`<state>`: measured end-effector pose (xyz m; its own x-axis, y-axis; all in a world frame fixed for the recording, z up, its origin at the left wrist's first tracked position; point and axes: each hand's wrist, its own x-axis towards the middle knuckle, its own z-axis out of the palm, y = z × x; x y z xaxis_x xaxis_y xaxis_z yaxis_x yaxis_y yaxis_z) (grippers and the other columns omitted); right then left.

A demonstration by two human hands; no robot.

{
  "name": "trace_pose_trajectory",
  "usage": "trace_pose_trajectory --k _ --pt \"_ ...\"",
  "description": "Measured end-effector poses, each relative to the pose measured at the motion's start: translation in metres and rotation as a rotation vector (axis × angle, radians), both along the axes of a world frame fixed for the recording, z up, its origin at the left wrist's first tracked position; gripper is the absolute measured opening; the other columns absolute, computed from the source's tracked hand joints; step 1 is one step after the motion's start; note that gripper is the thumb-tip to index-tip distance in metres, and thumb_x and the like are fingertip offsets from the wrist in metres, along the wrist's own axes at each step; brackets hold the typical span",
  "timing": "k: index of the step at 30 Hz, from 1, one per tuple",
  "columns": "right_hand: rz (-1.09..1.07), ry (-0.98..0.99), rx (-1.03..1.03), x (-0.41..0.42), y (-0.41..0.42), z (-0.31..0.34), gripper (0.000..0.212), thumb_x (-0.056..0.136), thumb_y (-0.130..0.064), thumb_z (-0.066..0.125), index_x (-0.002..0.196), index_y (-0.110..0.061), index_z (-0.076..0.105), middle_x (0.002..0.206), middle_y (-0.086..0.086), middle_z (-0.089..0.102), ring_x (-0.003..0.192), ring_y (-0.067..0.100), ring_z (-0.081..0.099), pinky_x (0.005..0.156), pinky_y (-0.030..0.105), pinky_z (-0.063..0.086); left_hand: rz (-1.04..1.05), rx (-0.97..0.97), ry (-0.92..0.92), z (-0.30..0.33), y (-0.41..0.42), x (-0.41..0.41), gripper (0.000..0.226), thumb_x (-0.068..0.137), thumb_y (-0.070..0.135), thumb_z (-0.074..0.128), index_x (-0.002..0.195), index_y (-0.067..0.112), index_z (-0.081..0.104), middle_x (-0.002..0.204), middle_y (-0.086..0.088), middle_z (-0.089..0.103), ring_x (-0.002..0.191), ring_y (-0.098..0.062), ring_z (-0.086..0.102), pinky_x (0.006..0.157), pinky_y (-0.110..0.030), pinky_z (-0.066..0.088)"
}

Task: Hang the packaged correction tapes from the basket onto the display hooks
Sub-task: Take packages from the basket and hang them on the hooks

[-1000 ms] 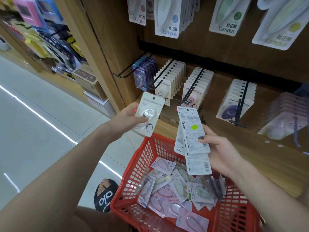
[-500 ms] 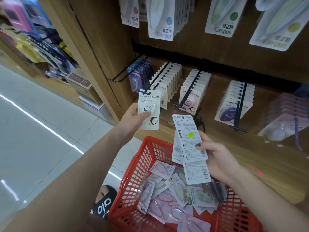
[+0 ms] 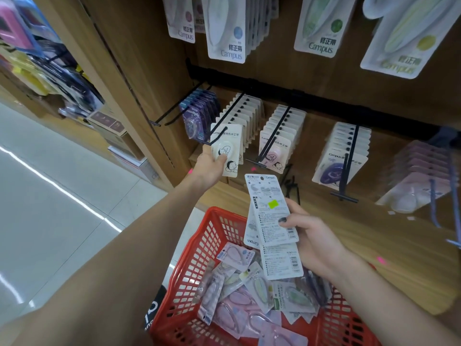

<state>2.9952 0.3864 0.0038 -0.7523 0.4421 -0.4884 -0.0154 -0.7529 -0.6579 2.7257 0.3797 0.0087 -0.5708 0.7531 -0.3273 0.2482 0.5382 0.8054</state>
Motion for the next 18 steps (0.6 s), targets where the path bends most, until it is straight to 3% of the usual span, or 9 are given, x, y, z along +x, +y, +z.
trace_pose_trajectory --k 5,7,9,12,14,16,18 --pt "0.021 -0.01 0.075 0.008 -0.001 0.007 0.07 0.074 0.005 0.061 0.141 -0.015 0.055 0.13 0.023 0.069 0.113 0.04 0.069 0.09 0.052 0.056 -0.008 -0.122 0.013 0.005 -0.01 0.003 0.078 0.11 0.043 0.042 0.166 0.021 -0.007 0.168 -0.015 0.029 0.15 -0.034 0.038 0.123 -0.047 0.032" --pt "0.046 -0.046 0.175 0.009 -0.004 0.012 0.069 0.074 0.004 0.061 0.138 -0.018 0.055 0.126 0.023 0.072 0.111 0.041 0.071 0.088 0.054 0.059 -0.071 -0.184 0.075 0.012 -0.026 0.011 0.076 0.109 0.049 0.041 0.167 0.02 0.001 0.166 -0.015 0.035 0.147 -0.034 0.043 0.121 -0.048 0.036" --pt "0.065 -0.093 0.299 0.011 -0.009 0.016 0.066 0.075 0.0 0.063 0.135 -0.026 0.058 0.123 0.019 0.074 0.111 0.04 0.072 0.091 0.059 0.058 -0.125 -0.233 -0.028 0.021 -0.045 0.022 0.072 0.106 0.062 0.036 0.162 0.018 0.026 0.157 -0.013 0.049 0.138 -0.031 0.053 0.116 -0.049 0.043" --pt "0.056 -0.163 0.445 0.012 -0.014 0.023 0.062 0.073 -0.006 0.068 0.126 -0.039 0.064 0.117 0.009 0.076 0.106 0.033 0.075 0.088 0.058 0.06 -0.177 -0.192 -0.63 0.039 -0.076 0.045 0.085 0.095 0.082 0.03 0.142 0.016 0.055 0.133 -0.014 0.07 0.12 -0.028 0.07 0.103 -0.043 0.056" --pt "0.037 -0.16 0.463 0.012 -0.017 0.029 0.062 0.073 -0.009 0.069 0.126 -0.041 0.064 0.117 0.01 0.076 0.105 0.03 0.076 0.087 0.054 0.062 -0.235 -0.127 -0.826 0.051 -0.092 0.06 0.095 0.085 0.091 0.03 0.142 0.021 0.056 0.131 -0.014 0.071 0.122 -0.03 0.069 0.1 -0.041 0.058" --pt "0.01 -0.142 0.454 0.011 -0.02 0.034 0.064 0.075 -0.008 0.07 0.129 -0.04 0.063 0.118 0.012 0.076 0.106 0.031 0.075 0.089 0.053 0.062 -0.268 -0.067 -0.774 0.064 -0.103 0.078 0.086 0.083 0.089 0.041 0.144 0.03 0.055 0.131 -0.006 0.072 0.122 -0.024 0.069 0.098 -0.036 0.058" --pt "0.006 -0.104 0.433 0.009 -0.023 0.039 0.063 0.081 -0.003 0.068 0.134 -0.037 0.062 0.121 0.016 0.074 0.109 0.034 0.074 0.092 0.053 0.061 -0.272 0.008 -0.675 0.07 -0.112 0.096 0.069 0.089 0.067 0.058 0.149 0.033 0.047 0.13 0.002 0.073 0.116 -0.016 0.072 0.089 -0.03 0.06"
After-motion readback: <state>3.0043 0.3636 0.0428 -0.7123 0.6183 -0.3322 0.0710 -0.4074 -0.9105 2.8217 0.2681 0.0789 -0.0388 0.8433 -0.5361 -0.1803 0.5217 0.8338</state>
